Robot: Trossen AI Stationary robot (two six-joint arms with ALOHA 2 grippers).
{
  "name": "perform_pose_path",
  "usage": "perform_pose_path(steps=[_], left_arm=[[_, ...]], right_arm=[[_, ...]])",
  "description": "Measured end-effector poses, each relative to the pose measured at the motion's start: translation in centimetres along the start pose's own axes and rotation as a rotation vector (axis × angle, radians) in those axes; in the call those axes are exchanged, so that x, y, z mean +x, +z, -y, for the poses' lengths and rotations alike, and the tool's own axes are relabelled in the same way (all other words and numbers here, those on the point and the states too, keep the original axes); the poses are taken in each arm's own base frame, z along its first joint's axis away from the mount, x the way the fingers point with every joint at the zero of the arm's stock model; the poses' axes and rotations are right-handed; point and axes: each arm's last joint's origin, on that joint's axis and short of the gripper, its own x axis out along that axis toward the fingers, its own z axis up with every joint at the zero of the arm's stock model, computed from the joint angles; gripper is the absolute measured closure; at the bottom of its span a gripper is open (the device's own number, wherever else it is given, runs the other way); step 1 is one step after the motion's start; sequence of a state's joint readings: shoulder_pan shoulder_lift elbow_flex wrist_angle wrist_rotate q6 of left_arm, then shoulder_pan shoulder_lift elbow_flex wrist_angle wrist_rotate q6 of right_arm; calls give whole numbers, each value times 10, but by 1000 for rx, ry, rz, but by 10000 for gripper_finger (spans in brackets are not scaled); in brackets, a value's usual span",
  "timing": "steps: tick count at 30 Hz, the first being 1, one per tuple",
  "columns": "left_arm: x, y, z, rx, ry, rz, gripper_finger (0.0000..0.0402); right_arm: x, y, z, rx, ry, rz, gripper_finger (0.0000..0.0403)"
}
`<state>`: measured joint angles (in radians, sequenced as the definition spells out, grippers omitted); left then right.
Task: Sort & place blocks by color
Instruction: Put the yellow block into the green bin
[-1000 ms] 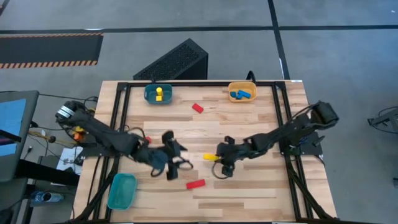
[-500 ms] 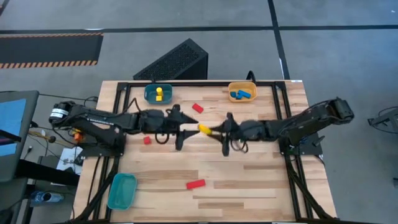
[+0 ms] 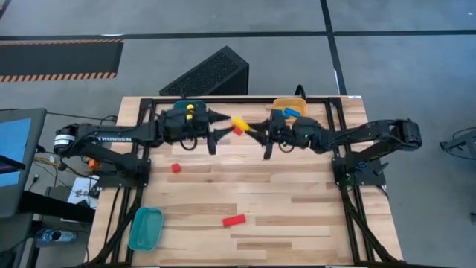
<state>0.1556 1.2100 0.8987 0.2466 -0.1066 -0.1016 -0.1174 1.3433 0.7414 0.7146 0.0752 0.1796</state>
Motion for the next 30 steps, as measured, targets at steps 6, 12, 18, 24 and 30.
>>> perform_pose_path(steps=[6,12,18,24,30], left_arm=[[-7,16,-36,22,2,82,205],[0,16,-66,-61,-150,106,205],[14,15,-76,-71,-250,195,199],[25,14,-77,-63,-272,293,168],[39,4,-77,-104,-306,326,141]], right_arm=[[1,12,22,-12,-61,82,296],[4,27,37,-121,-26,102,296],[7,40,44,-146,9,131,296],[7,43,46,-150,29,133,296],[7,43,45,-153,37,131,296]])
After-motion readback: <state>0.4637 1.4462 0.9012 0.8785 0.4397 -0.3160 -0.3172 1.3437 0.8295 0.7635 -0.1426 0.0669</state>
